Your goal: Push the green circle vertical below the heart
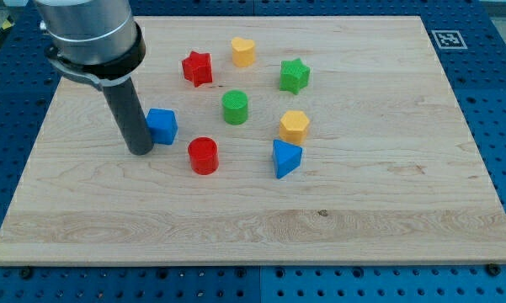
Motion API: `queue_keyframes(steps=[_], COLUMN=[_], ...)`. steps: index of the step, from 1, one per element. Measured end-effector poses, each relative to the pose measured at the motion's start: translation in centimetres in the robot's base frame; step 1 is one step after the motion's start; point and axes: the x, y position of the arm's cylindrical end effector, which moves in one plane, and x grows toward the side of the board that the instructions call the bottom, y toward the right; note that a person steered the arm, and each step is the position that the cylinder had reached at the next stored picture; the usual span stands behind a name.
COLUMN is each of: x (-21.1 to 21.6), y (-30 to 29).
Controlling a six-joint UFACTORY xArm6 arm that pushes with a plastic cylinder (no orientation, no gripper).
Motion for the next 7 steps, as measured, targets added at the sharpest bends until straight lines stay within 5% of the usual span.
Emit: queue_keyframes(steps=[7], x=[1.3], y=[0.4])
